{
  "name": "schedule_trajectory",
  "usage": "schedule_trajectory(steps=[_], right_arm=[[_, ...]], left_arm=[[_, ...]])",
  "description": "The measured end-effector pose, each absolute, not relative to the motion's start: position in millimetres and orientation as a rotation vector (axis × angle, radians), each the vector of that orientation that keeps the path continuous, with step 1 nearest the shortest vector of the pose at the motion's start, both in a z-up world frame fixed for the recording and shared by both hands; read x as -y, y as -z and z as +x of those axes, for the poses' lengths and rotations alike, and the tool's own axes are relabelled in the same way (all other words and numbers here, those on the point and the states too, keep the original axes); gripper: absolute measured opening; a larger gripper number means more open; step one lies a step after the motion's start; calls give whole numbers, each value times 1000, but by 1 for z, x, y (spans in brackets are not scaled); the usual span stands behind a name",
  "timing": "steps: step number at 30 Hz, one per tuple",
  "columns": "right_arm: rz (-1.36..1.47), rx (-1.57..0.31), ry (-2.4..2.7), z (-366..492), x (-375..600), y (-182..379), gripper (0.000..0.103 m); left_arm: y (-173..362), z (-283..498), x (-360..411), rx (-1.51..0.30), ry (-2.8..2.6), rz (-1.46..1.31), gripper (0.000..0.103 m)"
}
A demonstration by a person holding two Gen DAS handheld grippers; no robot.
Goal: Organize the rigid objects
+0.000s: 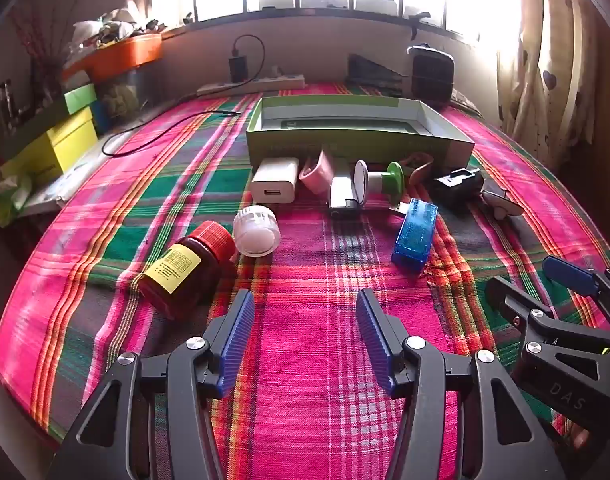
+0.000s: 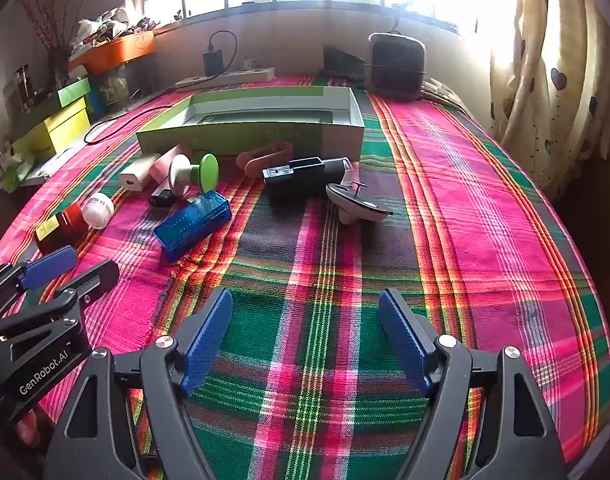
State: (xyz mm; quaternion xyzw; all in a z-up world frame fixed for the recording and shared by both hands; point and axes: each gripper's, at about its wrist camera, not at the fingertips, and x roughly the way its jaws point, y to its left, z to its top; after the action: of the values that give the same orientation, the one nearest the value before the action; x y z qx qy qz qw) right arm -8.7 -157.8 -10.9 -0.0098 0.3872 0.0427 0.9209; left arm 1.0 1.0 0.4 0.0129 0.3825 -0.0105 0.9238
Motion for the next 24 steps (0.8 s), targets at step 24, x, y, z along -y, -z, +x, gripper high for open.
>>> schedule_trajectory(steps=[24], right_arm=[[-20,-792,-91,-10,158,10,76]], left_arm=[[-2,1,2,-771,6,36,52]])
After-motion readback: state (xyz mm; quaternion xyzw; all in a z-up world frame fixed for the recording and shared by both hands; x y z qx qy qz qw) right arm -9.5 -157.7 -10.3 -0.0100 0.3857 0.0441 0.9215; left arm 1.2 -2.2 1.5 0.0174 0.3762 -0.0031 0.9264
